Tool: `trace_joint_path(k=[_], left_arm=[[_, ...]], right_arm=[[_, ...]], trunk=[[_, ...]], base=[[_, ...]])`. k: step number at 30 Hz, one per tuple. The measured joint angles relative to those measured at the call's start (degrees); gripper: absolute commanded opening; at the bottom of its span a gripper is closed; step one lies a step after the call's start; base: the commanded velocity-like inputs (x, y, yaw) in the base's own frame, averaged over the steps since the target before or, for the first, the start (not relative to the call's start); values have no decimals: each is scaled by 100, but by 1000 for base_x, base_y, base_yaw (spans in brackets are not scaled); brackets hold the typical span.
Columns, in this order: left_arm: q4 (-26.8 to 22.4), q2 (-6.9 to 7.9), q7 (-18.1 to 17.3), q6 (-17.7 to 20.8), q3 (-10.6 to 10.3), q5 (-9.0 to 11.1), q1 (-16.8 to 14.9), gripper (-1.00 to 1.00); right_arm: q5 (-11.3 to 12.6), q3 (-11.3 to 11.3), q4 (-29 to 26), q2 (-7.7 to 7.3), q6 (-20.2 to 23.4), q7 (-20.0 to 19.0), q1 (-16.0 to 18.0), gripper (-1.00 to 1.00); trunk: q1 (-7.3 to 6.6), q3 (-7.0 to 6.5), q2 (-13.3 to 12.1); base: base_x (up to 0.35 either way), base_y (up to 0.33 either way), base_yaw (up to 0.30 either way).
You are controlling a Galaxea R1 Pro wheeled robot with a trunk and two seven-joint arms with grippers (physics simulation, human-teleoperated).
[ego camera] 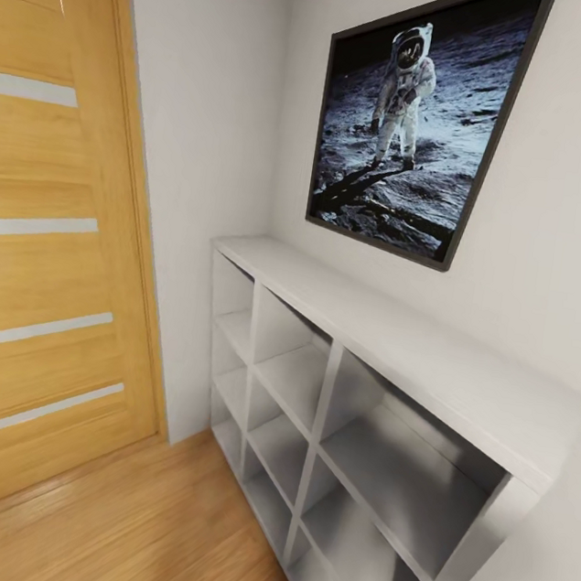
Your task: Attach the digital camera to the camera tripod in the bedroom.
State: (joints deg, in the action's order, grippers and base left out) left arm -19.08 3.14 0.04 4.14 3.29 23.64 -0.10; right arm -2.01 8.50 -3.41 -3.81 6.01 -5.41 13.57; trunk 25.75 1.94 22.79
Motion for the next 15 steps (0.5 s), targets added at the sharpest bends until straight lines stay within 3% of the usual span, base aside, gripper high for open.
trace_joint_path(k=[6,7,8,9,14,15], left_arm=[[-1251,148,6,1522,17,31,-110,100],[-1987,197,10,2396,28,59,-220,100],[-2483,203,9,2599,32,87,-442,100],[-2905,205,10,2898,37,100,-457,100],[-3753,195,5,3377,44,128,-857,100],[-4019,185,15,3548,44,141,-1116,100]], right_arm=[[-166,104,-1285,311,1256,-255,-15,100],[-165,125,-1888,390,2131,-625,-24,100],[-157,130,-2737,407,2361,-747,-19,100],[-137,136,-3256,426,2715,-967,-20,100],[-116,144,-4433,448,3263,-1380,-24,100],[-94,146,-4983,450,3425,-1513,-22,100]], trunk=[[0,-1,-1],[-1,3,-1],[0,-3,0],[0,-3,0],[0,-1,-1],[0,-3,0]], base=[[0,0,0],[0,0,0],[0,0,0],[0,0,0],[0,0,0],[0,0,0]])
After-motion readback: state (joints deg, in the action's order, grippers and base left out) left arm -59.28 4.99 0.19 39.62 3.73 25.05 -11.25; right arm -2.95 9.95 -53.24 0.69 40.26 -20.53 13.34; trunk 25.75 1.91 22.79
